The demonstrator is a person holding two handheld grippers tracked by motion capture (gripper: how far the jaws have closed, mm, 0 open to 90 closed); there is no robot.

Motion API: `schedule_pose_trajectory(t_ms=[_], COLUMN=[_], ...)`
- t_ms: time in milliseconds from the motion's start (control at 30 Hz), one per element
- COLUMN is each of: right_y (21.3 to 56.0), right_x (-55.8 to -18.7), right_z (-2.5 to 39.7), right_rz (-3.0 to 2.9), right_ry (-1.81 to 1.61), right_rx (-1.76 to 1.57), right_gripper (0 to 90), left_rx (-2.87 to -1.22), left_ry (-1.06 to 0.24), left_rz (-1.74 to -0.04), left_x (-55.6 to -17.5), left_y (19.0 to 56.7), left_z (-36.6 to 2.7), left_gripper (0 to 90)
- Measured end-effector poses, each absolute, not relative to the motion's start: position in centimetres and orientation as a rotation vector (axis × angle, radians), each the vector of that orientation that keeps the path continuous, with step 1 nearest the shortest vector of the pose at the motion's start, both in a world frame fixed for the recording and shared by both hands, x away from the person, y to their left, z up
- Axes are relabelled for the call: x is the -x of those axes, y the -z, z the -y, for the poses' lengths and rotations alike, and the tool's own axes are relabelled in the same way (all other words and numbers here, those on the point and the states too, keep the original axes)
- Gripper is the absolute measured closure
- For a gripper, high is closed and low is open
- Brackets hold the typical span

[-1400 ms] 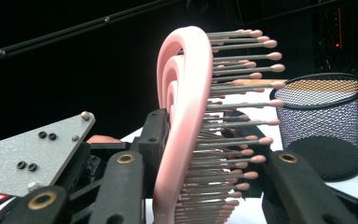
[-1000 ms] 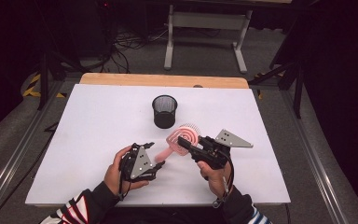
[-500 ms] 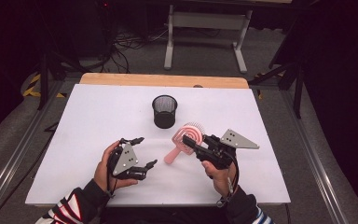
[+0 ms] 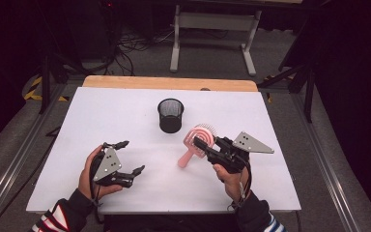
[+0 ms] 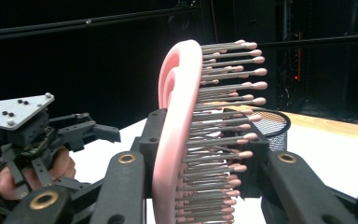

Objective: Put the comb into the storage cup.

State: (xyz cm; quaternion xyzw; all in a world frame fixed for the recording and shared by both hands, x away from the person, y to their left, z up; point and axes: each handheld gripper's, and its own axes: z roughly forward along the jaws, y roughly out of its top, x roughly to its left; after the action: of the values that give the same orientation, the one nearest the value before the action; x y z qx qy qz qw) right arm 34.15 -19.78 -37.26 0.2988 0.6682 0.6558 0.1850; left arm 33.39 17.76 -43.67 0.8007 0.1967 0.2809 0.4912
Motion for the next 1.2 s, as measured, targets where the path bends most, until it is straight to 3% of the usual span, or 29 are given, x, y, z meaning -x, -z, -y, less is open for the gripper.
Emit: schedule_pose_trajectory(t_ms=[533,1200], right_y=[34.8,30.2], right_x=[-35.3,-39.2], right_z=[19.7,20.6], right_rz=[-1.828,-1.705], right_ry=[-1.815,-1.763], right_rx=[-0.814,-0.823], right_gripper=[63.2,63.3], left_rx=[-1.917,-1.934], left_ry=[-0.660,-0.621], left_rz=[-0.558,-0.545], left_x=[-32.2,-32.0], left_y=[44.8,45.4], left_z=[-22.2,-22.2], left_gripper=[4.8,4.5])
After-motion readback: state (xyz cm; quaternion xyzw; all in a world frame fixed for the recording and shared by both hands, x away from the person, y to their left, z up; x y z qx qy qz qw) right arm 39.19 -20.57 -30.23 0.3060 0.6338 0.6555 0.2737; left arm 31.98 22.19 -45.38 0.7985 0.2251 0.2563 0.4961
